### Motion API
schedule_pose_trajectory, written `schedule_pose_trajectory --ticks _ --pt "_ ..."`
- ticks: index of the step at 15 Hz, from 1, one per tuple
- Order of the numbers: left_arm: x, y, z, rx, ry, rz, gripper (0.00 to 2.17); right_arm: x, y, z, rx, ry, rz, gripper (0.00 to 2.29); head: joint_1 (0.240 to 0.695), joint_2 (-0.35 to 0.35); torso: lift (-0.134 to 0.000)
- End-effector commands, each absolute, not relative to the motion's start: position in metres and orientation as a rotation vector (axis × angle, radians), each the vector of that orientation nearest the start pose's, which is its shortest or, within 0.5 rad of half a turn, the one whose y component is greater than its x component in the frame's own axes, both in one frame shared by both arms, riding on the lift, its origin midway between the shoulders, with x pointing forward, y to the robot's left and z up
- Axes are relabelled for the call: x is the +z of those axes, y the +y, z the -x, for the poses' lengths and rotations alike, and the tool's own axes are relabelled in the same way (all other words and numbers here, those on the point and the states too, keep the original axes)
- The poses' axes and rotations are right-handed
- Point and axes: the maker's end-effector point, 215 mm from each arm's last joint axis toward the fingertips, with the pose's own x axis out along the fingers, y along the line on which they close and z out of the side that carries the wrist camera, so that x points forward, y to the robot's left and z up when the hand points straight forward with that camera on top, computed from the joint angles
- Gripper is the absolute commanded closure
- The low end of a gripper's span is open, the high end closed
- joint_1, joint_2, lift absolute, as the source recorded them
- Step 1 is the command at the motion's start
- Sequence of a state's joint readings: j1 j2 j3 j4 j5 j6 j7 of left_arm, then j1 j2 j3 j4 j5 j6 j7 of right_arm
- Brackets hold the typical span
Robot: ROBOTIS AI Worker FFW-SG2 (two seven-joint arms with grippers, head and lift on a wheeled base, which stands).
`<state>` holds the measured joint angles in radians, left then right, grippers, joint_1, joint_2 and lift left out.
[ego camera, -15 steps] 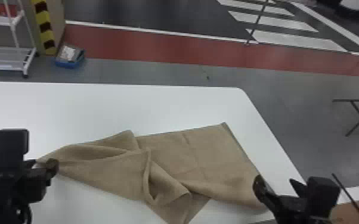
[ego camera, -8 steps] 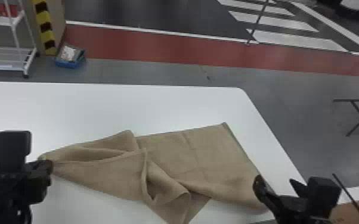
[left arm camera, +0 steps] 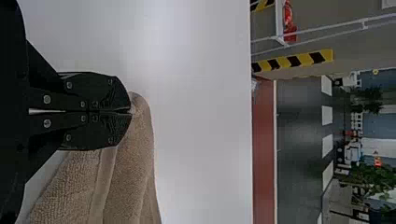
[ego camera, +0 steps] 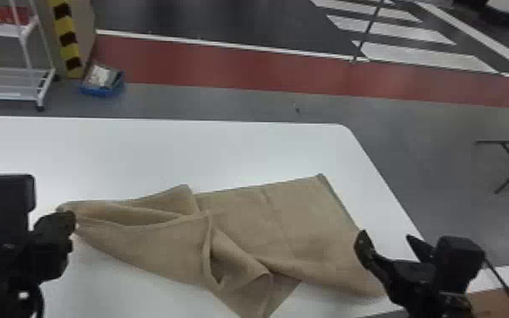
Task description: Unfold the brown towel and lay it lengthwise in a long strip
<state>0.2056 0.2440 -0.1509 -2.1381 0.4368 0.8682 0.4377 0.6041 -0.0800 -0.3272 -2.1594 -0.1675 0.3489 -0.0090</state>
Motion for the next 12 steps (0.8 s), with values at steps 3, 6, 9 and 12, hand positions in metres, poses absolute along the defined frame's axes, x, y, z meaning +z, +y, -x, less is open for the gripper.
schedule_pose_trajectory --ticks 3,6,9,12 --pt "-0.355 0.197 -0.469 0.002 0.459 0.039 1.36 -0.353 -0.382 -0.475 -0.091 0.131 -0.001 0.11 0.695 -0.239 -0.123" --pt "-0.359 0.200 -0.463 0.005 0.467 0.035 1.36 -0.347 -0.383 -0.526 -0.029 0.086 0.065 0.22 0.695 -0.209 -0.123" --pt "-0.365 0.213 -0.461 0.030 0.477 0.015 1.36 -0.368 -0.400 -0.563 -0.002 0.135 0.072 0.31 0.695 -0.203 -0.123" --pt "-0.369 0.218 -0.462 0.037 0.482 0.014 1.36 -0.398 -0.412 -0.583 0.052 0.199 0.058 0.32 0.695 -0.198 -0.123"
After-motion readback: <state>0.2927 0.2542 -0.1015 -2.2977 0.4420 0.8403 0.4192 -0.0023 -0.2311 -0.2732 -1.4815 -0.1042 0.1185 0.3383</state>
